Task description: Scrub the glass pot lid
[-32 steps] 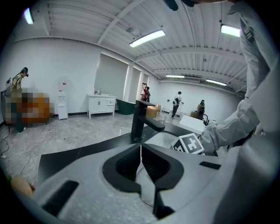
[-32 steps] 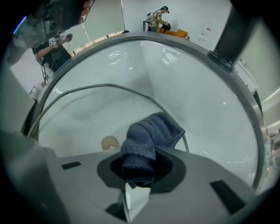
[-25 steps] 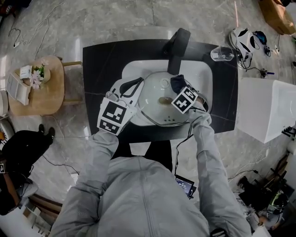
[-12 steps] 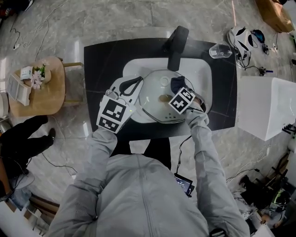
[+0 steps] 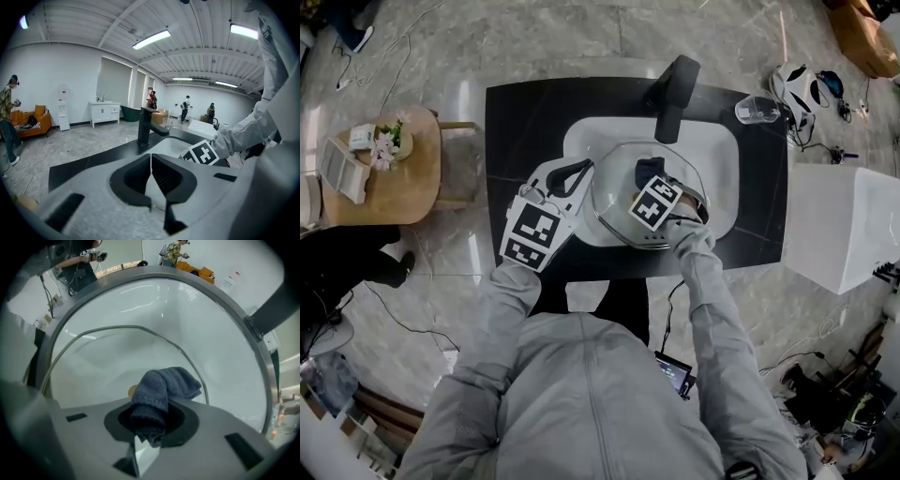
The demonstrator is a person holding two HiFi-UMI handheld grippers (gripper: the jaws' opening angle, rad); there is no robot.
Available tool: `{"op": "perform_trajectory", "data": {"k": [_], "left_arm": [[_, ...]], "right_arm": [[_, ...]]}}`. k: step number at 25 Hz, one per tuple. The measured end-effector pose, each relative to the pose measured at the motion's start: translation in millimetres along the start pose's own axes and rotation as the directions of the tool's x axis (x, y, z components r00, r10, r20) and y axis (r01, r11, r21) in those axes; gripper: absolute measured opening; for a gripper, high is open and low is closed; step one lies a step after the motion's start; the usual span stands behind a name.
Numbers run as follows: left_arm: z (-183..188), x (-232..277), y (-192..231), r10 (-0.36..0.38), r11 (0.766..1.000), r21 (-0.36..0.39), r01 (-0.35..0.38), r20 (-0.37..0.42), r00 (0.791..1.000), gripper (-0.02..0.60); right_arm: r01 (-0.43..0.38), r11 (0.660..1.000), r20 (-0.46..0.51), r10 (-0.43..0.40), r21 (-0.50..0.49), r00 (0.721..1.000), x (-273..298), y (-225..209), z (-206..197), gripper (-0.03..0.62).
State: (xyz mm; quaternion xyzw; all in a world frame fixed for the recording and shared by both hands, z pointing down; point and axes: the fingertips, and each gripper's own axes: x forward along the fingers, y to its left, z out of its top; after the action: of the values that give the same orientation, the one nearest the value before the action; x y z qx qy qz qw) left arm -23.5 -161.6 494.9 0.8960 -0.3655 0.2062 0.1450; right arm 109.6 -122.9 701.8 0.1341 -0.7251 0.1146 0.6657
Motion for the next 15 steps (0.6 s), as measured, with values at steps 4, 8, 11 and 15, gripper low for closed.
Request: {"op": "perform_trajectory", "data": {"k": [4, 8, 11, 15], "left_arm": [[-0.2, -4.6, 0.1, 0.002, 1.000, 0.002, -0.002, -0.001, 1.000, 0.029], [-2.2, -9.0, 0.4, 0.008, 1.000, 0.000, -0.008, -0.002, 1.000, 0.029], [-3.2, -11.8, 0.6, 0.010, 1.000, 0.000, -0.010, -0.002, 1.000, 0.029], [-3.2, -12.2, -1.3, 0.005, 1.000, 0.001, -0.005, -0.002, 1.000, 0.029]], "right_arm": [[-0.048, 0.999, 0.050, 0.047, 0.013, 0.998, -4.7, 12.3, 18.0, 0.077], [-0.046, 0.998, 0.029, 0.047, -0.045, 0.998, -0.6, 26.0, 31.3, 0.078], [-0.029, 0.995, 0.003, 0.030, -0.095, 1.000, 0.3, 30.6, 35.8, 0.077], [-0.111, 0.993, 0.098, 0.115, -0.041, 0.989, -9.3, 46.6, 60.0, 0.078]]}}
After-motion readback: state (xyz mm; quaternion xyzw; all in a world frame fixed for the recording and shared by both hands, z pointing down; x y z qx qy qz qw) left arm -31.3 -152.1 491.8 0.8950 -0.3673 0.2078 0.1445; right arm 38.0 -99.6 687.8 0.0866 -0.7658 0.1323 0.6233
